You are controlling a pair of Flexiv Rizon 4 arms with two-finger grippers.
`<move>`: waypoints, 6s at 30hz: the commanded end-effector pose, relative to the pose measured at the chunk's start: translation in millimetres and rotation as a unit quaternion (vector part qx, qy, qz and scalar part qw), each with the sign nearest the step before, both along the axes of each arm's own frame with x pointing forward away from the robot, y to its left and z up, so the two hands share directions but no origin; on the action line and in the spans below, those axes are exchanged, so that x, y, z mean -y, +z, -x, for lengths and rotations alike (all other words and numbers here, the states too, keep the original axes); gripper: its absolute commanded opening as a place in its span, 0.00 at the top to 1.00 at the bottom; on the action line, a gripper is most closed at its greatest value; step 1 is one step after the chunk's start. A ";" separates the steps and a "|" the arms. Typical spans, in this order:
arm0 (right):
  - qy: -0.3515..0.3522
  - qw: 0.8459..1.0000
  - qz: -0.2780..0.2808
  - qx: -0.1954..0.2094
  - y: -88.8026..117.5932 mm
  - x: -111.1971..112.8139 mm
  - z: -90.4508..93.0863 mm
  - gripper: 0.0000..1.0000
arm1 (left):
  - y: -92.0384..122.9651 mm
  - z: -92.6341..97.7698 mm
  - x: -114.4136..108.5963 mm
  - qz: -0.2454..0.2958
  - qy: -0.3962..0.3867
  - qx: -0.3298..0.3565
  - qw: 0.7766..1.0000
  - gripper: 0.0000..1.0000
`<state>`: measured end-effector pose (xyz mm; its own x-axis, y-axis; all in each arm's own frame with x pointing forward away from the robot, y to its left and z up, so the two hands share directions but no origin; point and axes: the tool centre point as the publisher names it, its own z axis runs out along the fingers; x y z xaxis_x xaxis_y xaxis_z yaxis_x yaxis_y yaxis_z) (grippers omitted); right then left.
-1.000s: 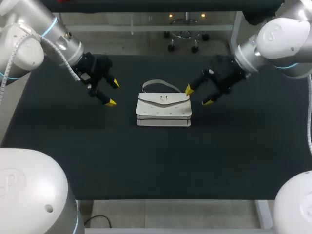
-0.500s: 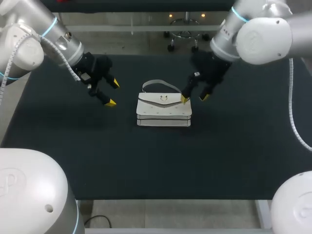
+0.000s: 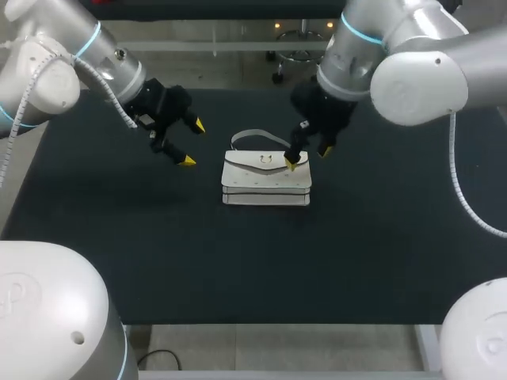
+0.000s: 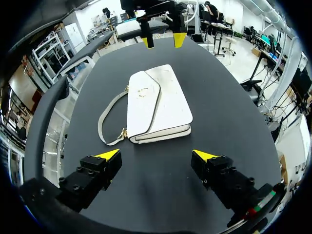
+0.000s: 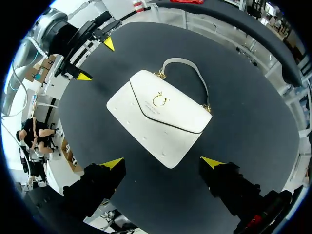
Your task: Pick up the bag, open it, inspect its contents, close it, and place it on the opposite side
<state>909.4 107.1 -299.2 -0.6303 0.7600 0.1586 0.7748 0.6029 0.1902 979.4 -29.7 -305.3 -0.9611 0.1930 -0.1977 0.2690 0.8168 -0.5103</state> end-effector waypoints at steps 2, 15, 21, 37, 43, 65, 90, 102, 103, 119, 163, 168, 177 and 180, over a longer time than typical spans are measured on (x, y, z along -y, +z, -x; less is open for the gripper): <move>0.068 0.988 0.080 0.113 -0.6 -4.1 18.3 0.00 | 1.2 13.3 5.4 0.012 -0.020 0.056 0.998 0.00; 0.199 0.943 0.070 0.258 -24.6 3.7 30.2 0.00 | 0.9 25.3 16.1 0.069 -0.098 0.122 0.985 0.00; 0.229 0.939 0.081 0.245 -31.1 1.6 28.8 0.00 | 0.7 26.7 17.8 0.072 -0.105 0.125 0.984 0.00; 0.288 0.882 0.171 0.332 -42.7 -10.4 28.7 0.00 | -4.8 25.3 27.6 0.076 -0.133 0.179 0.972 0.00; 0.293 0.874 0.206 0.328 -61.8 -14.5 18.0 0.00 | -4.0 19.7 34.4 0.084 -0.139 0.181 0.970 0.00; 0.316 0.850 0.237 0.349 -69.0 -17.2 -6.4 0.58 | -8.9 5.7 65.4 0.077 -0.184 0.176 0.964 0.00; 0.336 0.837 0.242 0.357 -76.5 -12.9 -14.7 1.00 | -13.4 3.4 82.9 0.091 -0.214 0.194 0.953 0.00; 0.331 0.839 0.239 0.361 -77.7 -15.4 -14.3 1.00 | -13.9 15.9 99.6 0.115 -0.227 0.266 0.930 0.31; 0.331 0.839 0.239 0.361 -77.7 -15.4 -14.3 1.00 | -14.4 16.1 100.9 0.114 -0.228 0.268 0.929 0.31; 0.331 0.839 0.239 0.361 -77.7 -15.4 -14.3 1.00 | -31.0 14.6 111.2 0.102 -0.243 0.228 0.937 0.54; 0.331 0.839 0.239 0.361 -77.7 -15.4 -14.3 1.00 | -17.8 -33.1 115.5 0.080 -0.131 0.136 0.979 1.00; 0.331 0.839 0.239 0.361 -77.7 -15.4 -14.3 1.00 | -9.0 -45.6 113.7 0.076 -0.104 0.091 0.987 1.00; 0.331 0.839 0.239 0.361 -77.7 -15.4 -14.3 1.00 | -4.7 -52.4 117.0 0.070 -0.093 0.063 0.991 1.00; 0.331 0.839 0.239 0.361 -77.7 -15.4 -14.3 1.00 | -9.4 -47.8 118.4 0.065 -0.100 0.070 0.990 1.00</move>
<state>924.6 124.2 -375.4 -0.7427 0.0729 -0.6657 0.0307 0.9967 0.0749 1026.2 -146.2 -313.7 -0.8688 0.3347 -0.3649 0.4917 0.6695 -0.5568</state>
